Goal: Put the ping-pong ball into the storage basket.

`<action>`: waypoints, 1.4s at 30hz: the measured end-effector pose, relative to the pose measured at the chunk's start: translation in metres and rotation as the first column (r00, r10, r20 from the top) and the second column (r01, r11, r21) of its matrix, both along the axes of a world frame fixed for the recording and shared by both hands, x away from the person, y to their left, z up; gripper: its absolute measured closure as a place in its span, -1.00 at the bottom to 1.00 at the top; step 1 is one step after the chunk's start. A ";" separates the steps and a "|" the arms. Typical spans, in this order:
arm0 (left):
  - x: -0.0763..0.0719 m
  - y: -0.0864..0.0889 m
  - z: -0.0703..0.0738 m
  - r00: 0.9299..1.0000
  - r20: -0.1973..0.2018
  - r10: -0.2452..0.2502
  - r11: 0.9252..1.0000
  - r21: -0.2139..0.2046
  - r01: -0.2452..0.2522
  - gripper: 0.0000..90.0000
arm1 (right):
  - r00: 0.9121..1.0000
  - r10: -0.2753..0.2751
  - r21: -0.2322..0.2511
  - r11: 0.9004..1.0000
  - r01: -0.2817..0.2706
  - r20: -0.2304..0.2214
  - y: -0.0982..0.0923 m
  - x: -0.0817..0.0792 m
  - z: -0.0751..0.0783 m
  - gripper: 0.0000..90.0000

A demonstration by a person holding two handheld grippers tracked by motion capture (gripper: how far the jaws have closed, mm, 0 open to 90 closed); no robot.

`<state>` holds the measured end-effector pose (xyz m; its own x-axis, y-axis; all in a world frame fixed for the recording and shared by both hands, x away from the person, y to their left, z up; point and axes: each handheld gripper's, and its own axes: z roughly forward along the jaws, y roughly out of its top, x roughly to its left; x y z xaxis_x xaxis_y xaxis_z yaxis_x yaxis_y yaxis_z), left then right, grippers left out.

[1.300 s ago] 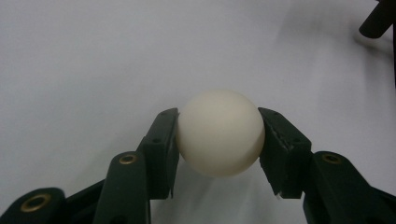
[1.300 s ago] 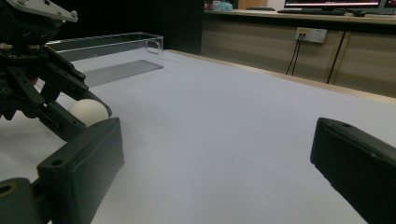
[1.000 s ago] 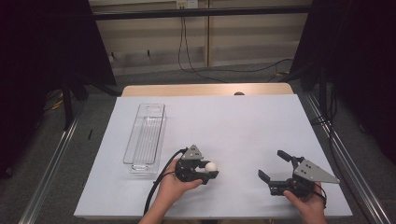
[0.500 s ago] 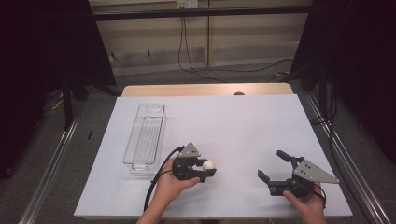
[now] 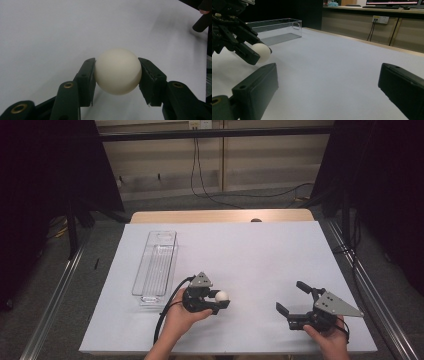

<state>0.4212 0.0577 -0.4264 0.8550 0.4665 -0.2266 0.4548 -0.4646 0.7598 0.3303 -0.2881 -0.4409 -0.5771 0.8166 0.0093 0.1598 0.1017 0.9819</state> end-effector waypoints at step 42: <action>0.007 0.021 0.014 0.998 -0.015 0.062 0.998 -0.031 -0.063 0.13 | 1.000 0.003 0.006 1.000 -0.003 0.001 -0.001 0.000 0.001 -0.95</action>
